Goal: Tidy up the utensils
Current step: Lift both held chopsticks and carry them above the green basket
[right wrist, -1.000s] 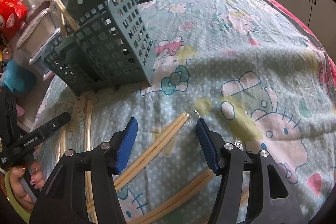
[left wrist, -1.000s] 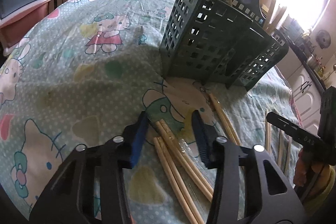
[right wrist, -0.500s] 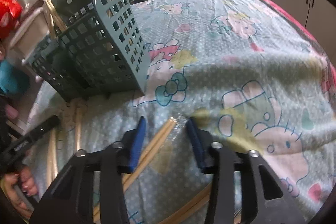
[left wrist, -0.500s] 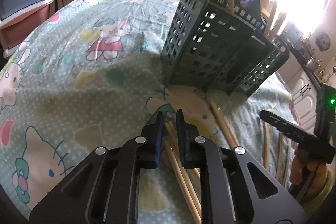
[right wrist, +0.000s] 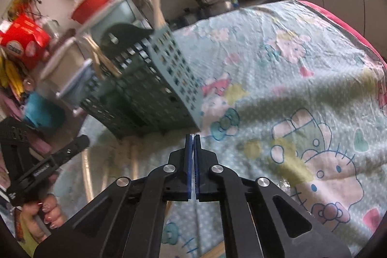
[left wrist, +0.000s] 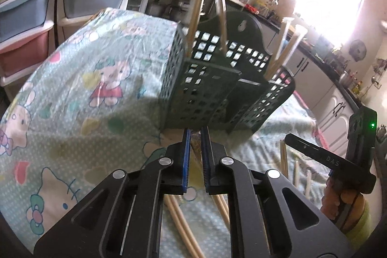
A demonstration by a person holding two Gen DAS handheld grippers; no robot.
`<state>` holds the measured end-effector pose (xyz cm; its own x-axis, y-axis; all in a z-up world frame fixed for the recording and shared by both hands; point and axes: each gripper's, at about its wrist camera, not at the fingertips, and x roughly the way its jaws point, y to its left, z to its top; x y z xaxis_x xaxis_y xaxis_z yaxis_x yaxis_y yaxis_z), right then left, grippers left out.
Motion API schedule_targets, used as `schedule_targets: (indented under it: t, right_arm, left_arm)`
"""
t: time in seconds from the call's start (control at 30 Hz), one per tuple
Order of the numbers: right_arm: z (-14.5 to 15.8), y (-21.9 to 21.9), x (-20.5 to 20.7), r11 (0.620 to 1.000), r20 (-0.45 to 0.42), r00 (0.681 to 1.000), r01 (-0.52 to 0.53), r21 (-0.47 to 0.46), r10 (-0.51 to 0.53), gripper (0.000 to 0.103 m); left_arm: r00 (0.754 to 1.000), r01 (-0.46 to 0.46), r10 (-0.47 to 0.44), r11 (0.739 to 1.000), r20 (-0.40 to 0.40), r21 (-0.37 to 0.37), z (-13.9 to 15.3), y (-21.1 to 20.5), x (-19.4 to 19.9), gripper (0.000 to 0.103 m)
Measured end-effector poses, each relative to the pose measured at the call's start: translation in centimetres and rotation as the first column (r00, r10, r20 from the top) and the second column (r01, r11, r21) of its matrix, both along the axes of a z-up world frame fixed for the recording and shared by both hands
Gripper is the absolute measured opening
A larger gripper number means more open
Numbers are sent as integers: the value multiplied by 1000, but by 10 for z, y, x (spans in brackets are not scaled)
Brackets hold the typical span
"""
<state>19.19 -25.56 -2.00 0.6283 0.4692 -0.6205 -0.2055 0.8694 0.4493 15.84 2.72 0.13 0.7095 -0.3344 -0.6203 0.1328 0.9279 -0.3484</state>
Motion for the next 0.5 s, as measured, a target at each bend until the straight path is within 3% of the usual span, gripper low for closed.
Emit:
schedule_targets:
  t: [0.17, 0.5]
  right_arm:
    - [19, -5, -9, 998, 45, 999, -13, 62, 11, 1]
    - [63, -2, -35, 996, 171, 985, -41, 84, 26, 1]
  left_arm:
    - [1000, 7, -6, 1000, 30, -22, 12, -1, -6, 6]
    - [995, 19, -14, 999, 102, -46, 40, -3, -13, 6]
